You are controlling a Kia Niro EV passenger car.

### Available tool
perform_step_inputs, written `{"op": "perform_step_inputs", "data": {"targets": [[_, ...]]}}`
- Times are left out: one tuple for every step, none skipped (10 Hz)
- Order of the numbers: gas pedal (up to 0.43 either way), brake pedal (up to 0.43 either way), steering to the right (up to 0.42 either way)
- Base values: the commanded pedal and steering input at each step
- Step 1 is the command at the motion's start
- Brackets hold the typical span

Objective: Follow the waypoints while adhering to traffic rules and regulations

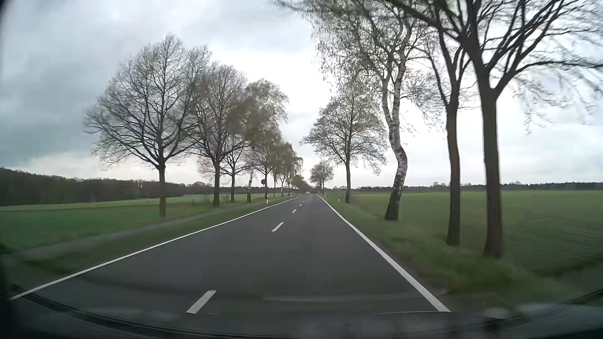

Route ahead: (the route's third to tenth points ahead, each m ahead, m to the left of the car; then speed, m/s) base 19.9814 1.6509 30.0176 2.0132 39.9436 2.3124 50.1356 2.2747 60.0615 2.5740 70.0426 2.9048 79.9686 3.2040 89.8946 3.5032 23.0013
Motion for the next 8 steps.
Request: {"op": "perform_step_inputs", "data": {"targets": [[0.177,0.000,-0.003],[0.169,0.000,-0.003],[0.169,0.000,-0.003],[0.169,0.000,-0.003],[0.169,0.000,-0.003],[0.169,0.000,-0.004],[0.169,0.000,-0.005],[0.157,0.000,-0.006]]}}
